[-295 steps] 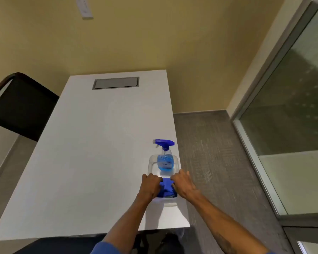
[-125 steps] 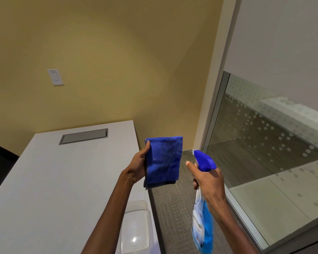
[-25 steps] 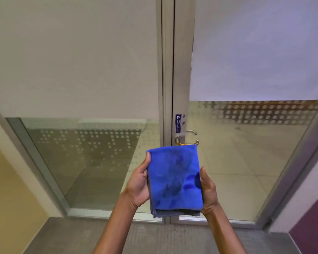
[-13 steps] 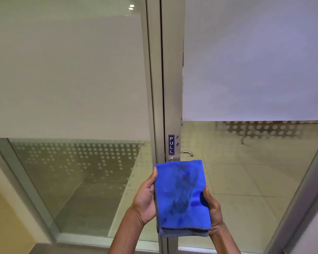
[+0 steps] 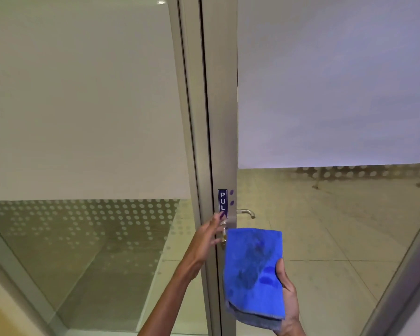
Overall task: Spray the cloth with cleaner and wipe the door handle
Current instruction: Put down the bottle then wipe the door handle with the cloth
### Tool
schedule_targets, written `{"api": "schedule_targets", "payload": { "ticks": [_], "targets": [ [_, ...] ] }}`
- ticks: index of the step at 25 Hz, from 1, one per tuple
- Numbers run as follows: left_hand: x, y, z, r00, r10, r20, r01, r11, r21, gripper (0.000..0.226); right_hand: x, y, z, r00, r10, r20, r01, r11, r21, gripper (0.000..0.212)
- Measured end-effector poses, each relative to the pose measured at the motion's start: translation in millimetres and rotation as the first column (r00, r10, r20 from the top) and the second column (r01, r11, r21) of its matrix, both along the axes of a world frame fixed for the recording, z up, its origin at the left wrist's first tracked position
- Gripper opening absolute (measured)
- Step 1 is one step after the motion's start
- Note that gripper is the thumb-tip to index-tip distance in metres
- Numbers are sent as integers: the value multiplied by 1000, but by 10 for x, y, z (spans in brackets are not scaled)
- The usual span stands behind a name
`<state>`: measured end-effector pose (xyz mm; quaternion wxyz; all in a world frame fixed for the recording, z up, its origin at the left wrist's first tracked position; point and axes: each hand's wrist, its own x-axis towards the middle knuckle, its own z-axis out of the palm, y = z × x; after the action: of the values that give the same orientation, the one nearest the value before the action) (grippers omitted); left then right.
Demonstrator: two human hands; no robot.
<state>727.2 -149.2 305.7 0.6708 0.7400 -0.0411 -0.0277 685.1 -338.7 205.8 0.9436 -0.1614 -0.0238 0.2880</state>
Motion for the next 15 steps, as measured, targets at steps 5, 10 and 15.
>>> {"api": "schedule_targets", "payload": {
  "ticks": [5, 10, 15],
  "targets": [
    [774, 229, 151, 891, -128, 436, -169, 797, 579, 62, 184, 78, -120, 992, -107, 60, 110, 993, -53, 78],
    [1556, 388, 605, 527, -423, 737, -578, 457, 676, 66, 328, 160, -282, 973, -225, -45, 217, 967, -132, 80],
    [2107, 517, 869, 315, -479, 819, -827, 285, 485, 65, 469, 289, -293, 920, -386, -71, 358, 900, -249, 69]
  ]
}}
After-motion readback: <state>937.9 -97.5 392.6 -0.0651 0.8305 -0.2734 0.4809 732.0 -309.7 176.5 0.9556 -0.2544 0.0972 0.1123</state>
